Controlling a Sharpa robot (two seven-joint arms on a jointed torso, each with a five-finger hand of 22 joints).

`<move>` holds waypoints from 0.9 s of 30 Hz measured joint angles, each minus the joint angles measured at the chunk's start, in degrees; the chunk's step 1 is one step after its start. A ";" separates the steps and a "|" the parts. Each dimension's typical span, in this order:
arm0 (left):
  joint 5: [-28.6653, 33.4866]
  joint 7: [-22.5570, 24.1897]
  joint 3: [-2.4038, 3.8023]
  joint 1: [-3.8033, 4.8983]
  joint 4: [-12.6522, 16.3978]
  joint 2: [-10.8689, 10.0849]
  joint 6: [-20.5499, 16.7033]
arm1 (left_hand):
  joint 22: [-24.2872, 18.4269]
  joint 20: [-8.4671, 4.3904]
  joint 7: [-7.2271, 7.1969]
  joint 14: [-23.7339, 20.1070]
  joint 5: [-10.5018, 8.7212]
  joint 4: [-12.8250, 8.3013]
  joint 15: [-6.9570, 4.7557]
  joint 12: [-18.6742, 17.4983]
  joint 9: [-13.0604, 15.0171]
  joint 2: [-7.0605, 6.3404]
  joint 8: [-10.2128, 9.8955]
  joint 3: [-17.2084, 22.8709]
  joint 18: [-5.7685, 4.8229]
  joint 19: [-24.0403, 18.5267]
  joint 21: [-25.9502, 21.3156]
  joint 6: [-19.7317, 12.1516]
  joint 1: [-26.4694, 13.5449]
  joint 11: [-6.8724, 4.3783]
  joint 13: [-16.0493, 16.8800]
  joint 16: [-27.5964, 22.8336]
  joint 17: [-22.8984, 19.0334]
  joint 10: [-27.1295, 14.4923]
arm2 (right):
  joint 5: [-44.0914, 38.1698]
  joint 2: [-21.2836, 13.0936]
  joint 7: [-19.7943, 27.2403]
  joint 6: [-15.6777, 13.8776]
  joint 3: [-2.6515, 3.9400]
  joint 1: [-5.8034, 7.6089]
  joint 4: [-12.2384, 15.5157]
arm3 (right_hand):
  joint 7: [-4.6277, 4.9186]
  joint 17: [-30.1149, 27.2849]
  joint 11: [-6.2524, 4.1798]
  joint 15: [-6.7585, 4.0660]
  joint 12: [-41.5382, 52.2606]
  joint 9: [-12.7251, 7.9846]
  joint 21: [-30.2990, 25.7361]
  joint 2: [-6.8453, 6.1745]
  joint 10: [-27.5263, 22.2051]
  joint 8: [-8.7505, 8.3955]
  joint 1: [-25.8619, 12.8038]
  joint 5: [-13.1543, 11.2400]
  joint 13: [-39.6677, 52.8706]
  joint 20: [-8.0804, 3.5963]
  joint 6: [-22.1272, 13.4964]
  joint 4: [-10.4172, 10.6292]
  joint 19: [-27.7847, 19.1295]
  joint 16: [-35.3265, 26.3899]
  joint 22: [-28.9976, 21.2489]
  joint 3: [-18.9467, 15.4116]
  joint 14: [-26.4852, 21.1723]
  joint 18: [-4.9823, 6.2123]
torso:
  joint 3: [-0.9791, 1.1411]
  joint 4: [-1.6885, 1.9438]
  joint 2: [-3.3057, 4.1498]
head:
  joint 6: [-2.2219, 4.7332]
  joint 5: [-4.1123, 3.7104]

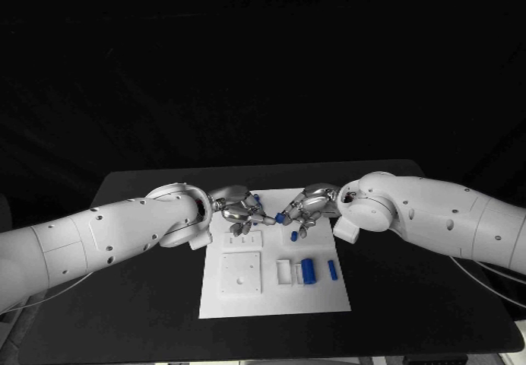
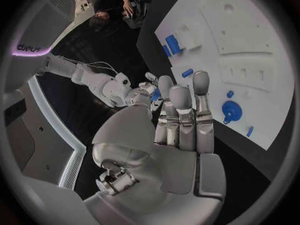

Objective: Assemble the parts on the task board

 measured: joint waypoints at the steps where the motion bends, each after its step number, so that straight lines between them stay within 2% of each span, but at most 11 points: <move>1: 0.00 -0.08 0.00 0.01 -0.02 0.03 0.19 | 0.00 0.00 0.00 0.00 0.00 0.06 0.00 0.00 0.00 0.02 0.00 -0.06 0.00 0.00 0.00 0.00 -0.02 0.00 0.00 0.00 -0.02 0.00 | -0.08 0.01 -0.06 0.12 0.00 0.00 0.09 | 0.00 0.00 0.00 0.00 0.00 0.00 0.00 -0.06 0.00 0.00 -0.06 0.00 0.00 0.00 0.00 0.00 0.00 0.00 0.00 0.00 0.00 0.00 | -0.01 0.01 0.00 | 0.00 -0.02; 22: 0.45 -0.77 -0.01 0.05 0.02 0.35 2.06 | -0.02 0.36 0.35 -0.32 0.00 0.18 0.32 0.00 -0.05 -0.51 0.00 0.14 -0.01 -0.35 -0.44 -0.89 -1.00 0.20 0.45 -0.22 -0.42 -0.61 | -1.12 0.41 -0.91 1.79 0.00 0.00 1.35 | 0.01 -0.01 0.00 0.01 0.00 0.00 0.00 -0.06 0.00 -0.07 -0.06 0.00 0.11 -0.15 0.06 -0.16 0.15 0.00 0.19 0.15 -0.01 0.00 | -0.07 0.07 -0.03 | -0.20 0.07; 27: 0.80 -0.77 -0.01 0.06 0.10 0.40 2.46 | -0.02 0.21 -0.15 -0.62 0.44 -1.08 0.17 0.00 0.10 0.85 0.00 1.40 -0.01 -0.62 -0.67 -0.39 0.37 -0.06 0.46 -0.22 -0.54 -0.86 | -1.34 0.55 -1.09 1.94 0.00 0.00 1.45 | 0.05 -0.02 0.00 0.01 0.00 0.00 0.00 -0.06 0.00 -0.21 -0.06 0.00 0.11 -0.14 0.16 -0.16 0.14 0.00 0.19 0.15 -0.01 0.00 | -0.07 0.08 -0.03 | -0.27 0.10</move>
